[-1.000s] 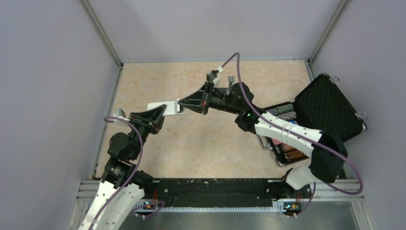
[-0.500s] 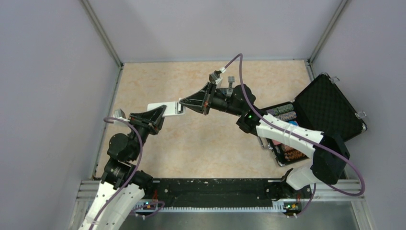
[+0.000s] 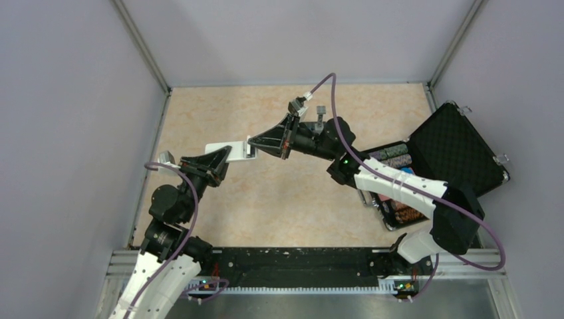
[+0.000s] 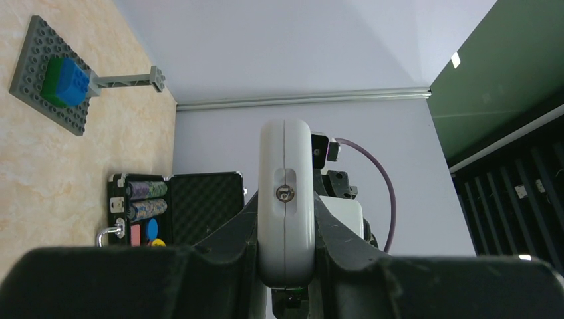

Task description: Load the batteries into the remote control

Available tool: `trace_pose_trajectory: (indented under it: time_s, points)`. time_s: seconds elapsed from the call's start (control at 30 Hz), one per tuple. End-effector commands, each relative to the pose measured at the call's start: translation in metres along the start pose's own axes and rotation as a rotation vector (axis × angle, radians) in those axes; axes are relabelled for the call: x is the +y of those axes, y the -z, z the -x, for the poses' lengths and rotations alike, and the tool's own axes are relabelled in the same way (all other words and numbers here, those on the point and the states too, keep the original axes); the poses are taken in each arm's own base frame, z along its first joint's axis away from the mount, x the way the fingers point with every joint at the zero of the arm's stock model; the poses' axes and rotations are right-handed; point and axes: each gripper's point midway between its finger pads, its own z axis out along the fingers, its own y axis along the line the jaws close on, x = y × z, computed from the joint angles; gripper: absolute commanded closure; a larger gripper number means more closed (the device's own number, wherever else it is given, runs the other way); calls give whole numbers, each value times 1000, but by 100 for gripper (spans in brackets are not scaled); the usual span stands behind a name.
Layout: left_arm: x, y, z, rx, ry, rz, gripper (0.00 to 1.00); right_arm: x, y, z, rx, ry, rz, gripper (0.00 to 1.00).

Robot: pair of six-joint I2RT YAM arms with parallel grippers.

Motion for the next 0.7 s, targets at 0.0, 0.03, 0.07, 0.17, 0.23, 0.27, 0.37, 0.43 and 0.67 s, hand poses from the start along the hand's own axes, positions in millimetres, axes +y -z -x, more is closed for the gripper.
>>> trace_pose_trajectory:
  time_s: [0.0,0.03,0.07,0.17,0.23,0.27,0.37,0.43,0.67]
  points:
    - [-22,2,-3,18,3,-70,100,25,-5,-4,29,17,83,100]
    - [-23,2,-3,18,2,-71,100,23,-5,-4,29,15,79,100]
    - [-23,2,-3,18,1,-71,100,22,-5,-4,28,12,74,100]
    - [-23,3,-2,15,-1,-71,100,17,-5,-4,24,6,62,100]
    - [-23,4,-2,14,-2,-73,100,14,-5,-3,19,5,55,100]
    - [-22,4,-2,14,-2,-72,100,12,-6,-3,19,5,50,100]
    - [-24,5,-2,11,-2,-75,100,8,-6,-3,18,0,43,100]
    - [-25,6,-1,10,-2,-78,100,5,-6,-2,16,-7,33,100]
    - [-26,5,-1,10,1,-86,100,-9,-2,-4,16,-30,-26,100]
